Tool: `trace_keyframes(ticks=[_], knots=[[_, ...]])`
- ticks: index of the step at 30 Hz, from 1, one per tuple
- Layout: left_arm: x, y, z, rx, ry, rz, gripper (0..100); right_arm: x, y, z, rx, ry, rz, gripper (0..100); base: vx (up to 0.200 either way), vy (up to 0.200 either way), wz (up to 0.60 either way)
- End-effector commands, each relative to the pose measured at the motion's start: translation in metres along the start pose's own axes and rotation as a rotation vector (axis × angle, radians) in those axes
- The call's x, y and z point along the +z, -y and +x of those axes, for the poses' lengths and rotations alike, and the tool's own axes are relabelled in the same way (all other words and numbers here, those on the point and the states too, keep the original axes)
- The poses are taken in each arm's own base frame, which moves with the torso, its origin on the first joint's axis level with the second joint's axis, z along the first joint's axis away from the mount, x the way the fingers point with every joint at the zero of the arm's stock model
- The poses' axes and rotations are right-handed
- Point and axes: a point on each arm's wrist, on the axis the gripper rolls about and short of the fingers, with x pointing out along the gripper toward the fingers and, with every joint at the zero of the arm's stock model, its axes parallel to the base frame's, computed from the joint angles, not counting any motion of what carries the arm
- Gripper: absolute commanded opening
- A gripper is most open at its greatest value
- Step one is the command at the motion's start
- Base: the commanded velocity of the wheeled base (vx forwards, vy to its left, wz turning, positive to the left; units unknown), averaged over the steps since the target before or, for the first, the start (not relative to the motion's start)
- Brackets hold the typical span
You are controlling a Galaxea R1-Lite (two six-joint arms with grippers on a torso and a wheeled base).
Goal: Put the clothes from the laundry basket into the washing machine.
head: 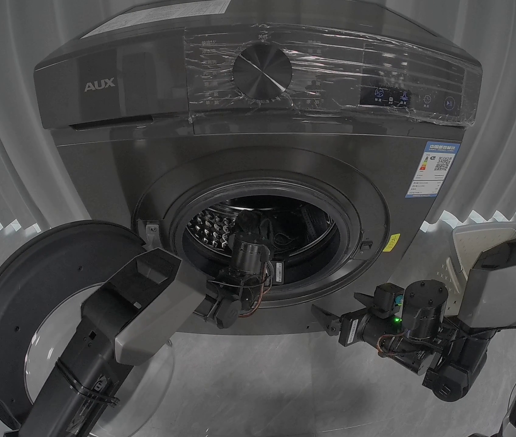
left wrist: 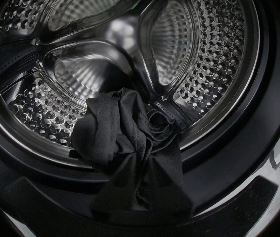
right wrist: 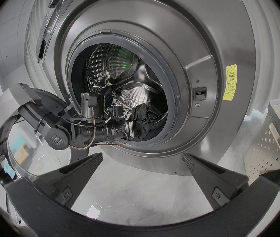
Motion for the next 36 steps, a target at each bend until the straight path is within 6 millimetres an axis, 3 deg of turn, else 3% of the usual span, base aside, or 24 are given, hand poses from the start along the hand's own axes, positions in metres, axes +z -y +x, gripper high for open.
trace_keyframes(ticks=[1,8,12,23,24,31,36], knots=[[-0.002,0.003,0.010,-0.006,0.030,-0.009,0,0.001,-0.001,0.000,0.003,0.006,0.000,100,0.000,0.000,0.00],[0.045,-0.006,0.018,0.031,0.201,-0.066,0,0.002,-0.003,-0.001,0.010,0.010,-0.001,100,0.000,0.000,0.00],[0.043,-0.018,0.022,0.074,0.212,-0.073,0,0.002,-0.003,-0.001,0.011,0.009,-0.001,100,0.000,0.000,0.00],[0.042,-0.027,0.025,0.086,0.234,-0.080,0,0.001,-0.004,-0.001,0.015,0.005,-0.002,100,0.000,0.000,0.00],[0.042,-0.027,0.025,0.086,0.236,-0.080,100,0.000,-0.004,0.000,0.015,0.004,-0.003,100,0.000,0.000,0.00],[0.048,-0.014,0.020,0.060,0.249,-0.109,100,0.000,-0.004,-0.001,0.014,0.001,-0.003,100,0.000,0.000,0.00],[0.064,0.002,0.003,0.029,0.252,-0.105,100,0.000,-0.003,-0.001,0.012,0.001,-0.003,100,0.000,0.000,0.00]])
